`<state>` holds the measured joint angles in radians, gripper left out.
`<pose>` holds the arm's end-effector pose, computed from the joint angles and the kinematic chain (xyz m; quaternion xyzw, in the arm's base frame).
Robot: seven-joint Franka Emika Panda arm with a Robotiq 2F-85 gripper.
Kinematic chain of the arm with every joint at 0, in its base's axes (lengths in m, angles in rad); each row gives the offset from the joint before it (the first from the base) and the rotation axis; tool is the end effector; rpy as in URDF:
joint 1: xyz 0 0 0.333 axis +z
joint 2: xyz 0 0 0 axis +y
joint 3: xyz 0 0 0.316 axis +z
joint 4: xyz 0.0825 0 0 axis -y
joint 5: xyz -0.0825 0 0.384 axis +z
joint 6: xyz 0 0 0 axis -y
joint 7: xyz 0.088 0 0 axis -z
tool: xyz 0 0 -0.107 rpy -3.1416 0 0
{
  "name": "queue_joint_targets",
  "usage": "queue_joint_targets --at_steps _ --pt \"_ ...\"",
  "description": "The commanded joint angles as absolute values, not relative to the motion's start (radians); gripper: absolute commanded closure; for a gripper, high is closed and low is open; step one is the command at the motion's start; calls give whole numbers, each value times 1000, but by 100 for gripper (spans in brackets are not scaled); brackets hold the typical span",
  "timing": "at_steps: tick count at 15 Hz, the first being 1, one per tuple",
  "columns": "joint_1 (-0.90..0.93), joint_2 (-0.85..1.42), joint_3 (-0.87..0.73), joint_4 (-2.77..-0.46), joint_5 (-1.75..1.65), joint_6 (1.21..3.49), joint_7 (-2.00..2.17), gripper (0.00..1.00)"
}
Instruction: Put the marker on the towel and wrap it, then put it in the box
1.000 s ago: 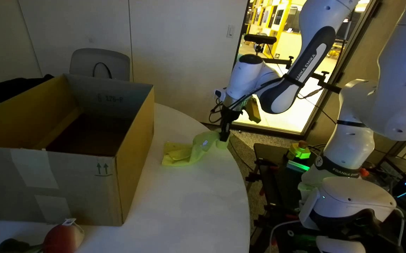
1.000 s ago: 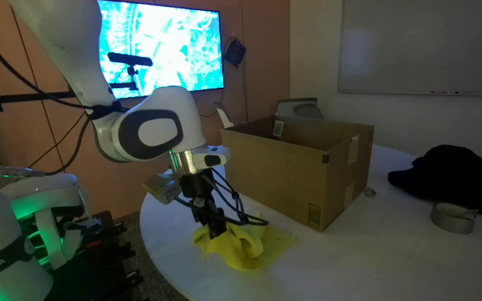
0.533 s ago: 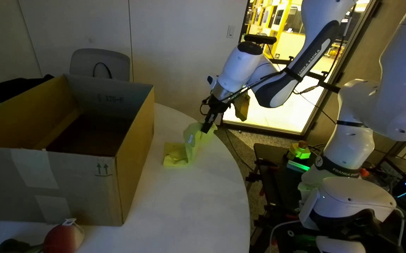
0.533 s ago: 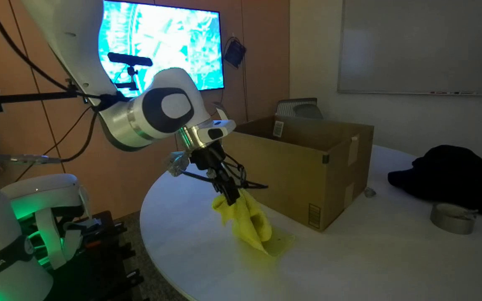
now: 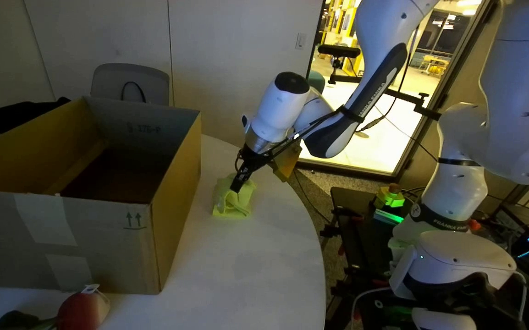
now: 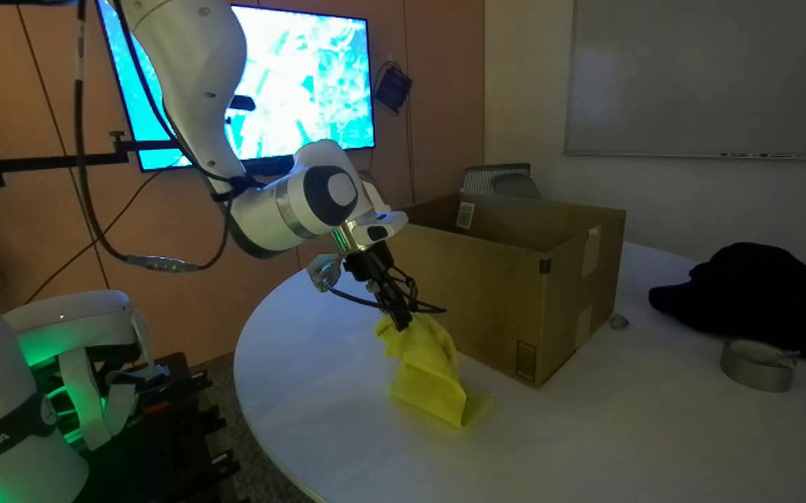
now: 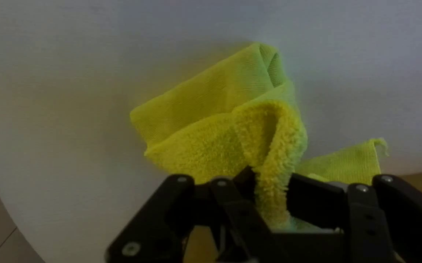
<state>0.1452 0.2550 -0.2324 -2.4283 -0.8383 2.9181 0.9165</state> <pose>0.4978 -0.0002 0.2182 0.9772 -0.0920 0.1567 0.1094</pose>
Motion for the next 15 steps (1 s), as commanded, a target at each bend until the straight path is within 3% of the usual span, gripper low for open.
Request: queue_joint_targets --at_steps 1,2,3,4,12,15 --pt "132 389 -205 -2323 -759 2914 914 95" --pt "121 409 -194 -2310 -731 2906 896 95" --pt "117 432 -191 -2294 -715 2898 895 86" --pt "114 449 -189 -2282 -702 2893 894 70" --pt "112 411 -196 -2311 -730 2904 885 11" --pt "99 363 -179 -2353 -770 2905 791 0"
